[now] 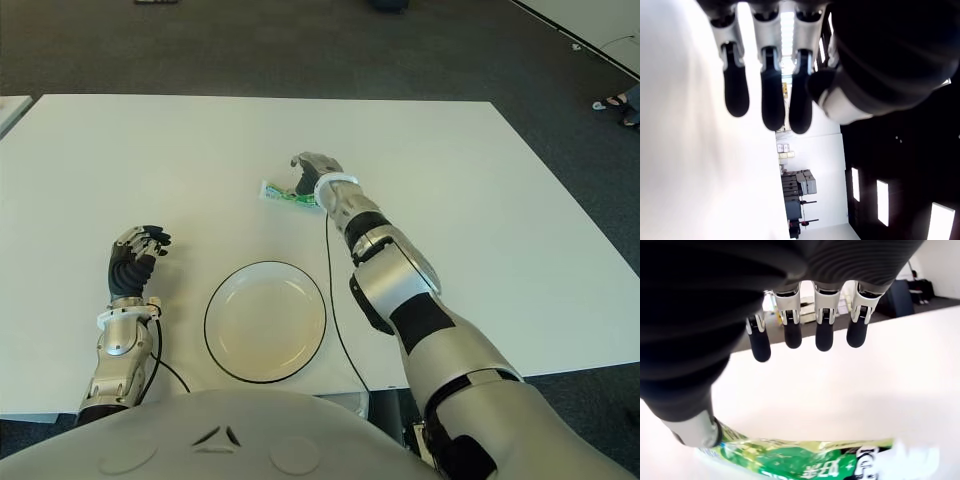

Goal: Put the toothpaste on the table into the plate.

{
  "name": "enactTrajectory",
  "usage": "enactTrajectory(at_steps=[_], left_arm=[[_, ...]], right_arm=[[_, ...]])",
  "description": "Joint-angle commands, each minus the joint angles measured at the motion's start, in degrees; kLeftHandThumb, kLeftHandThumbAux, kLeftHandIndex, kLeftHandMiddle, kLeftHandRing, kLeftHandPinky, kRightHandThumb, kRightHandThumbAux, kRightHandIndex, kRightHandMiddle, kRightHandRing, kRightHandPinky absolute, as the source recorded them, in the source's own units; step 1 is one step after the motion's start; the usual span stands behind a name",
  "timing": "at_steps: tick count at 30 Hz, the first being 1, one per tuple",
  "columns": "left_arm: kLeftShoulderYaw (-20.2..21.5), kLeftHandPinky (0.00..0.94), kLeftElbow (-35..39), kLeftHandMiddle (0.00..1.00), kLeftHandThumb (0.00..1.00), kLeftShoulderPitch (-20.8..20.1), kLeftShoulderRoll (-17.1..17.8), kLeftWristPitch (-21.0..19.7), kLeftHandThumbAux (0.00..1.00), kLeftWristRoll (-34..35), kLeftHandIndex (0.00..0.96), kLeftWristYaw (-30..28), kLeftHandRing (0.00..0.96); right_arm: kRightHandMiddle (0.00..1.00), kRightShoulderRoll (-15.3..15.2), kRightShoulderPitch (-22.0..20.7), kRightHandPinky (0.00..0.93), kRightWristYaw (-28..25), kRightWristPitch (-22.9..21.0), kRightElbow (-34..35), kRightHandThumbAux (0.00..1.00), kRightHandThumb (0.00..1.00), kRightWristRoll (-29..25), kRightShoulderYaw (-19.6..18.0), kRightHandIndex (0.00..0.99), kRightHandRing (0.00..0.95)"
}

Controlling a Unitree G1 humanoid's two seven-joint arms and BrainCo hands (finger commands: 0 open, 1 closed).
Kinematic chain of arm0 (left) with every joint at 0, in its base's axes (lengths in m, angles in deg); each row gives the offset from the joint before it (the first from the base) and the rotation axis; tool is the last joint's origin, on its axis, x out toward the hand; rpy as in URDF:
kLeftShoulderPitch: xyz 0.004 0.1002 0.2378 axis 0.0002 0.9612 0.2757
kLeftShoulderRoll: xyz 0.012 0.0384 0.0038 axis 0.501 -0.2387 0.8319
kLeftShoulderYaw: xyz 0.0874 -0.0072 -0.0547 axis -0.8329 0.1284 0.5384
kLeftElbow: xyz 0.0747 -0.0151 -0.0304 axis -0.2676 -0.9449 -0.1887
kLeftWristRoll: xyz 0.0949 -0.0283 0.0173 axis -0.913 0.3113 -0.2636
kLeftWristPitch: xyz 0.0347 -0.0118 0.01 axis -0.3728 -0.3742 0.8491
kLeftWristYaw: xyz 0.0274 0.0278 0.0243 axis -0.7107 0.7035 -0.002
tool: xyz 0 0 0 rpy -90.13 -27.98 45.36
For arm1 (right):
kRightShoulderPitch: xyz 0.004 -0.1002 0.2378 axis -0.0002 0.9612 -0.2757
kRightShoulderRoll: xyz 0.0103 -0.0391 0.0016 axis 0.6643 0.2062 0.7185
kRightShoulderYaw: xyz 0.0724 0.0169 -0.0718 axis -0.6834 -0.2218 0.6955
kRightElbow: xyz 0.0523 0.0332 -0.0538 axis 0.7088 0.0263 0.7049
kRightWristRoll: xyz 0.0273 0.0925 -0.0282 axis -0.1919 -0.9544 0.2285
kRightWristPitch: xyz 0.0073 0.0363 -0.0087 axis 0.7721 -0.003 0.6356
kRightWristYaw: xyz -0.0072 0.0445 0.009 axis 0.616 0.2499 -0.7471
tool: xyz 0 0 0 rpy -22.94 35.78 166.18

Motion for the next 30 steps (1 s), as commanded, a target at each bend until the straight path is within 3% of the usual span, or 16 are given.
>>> enactTrajectory(at_steps=[1, 18, 30], left_arm=[[0.17, 0.475, -0.04, 0.488, 0.702, 0.28, -0.27, 0.10, 0.719, 0.11, 0.426, -0.84, 0.484], [0.13, 0.472, 0.35, 0.482, 0.703, 0.54, -0.21, 0.41, 0.719, -0.32, 0.426, -0.68, 0.480], [0.11, 0.475, 0.88, 0.485, 0.703, 1.02, -0.65, 0.22, 0.719, -0.69, 0.426, -0.11, 0.481]], right_arm=[[0.036, -1.08, -0.79, 0.032, -3.23, 1.22, -0.22, 0.552, 0.302, 3.26, 3.87, 0.076, 0.026], [0.000, -1.84, -2.80, 0.000, -9.17, 0.41, -0.49, 0.280, 0.427, 6.13, 7.86, 0.000, 0.000], [0.000, -0.78, -2.72, 0.000, -9.48, -1.24, -0.90, 0.195, 0.446, 8.45, 10.64, 0.000, 0.000]])
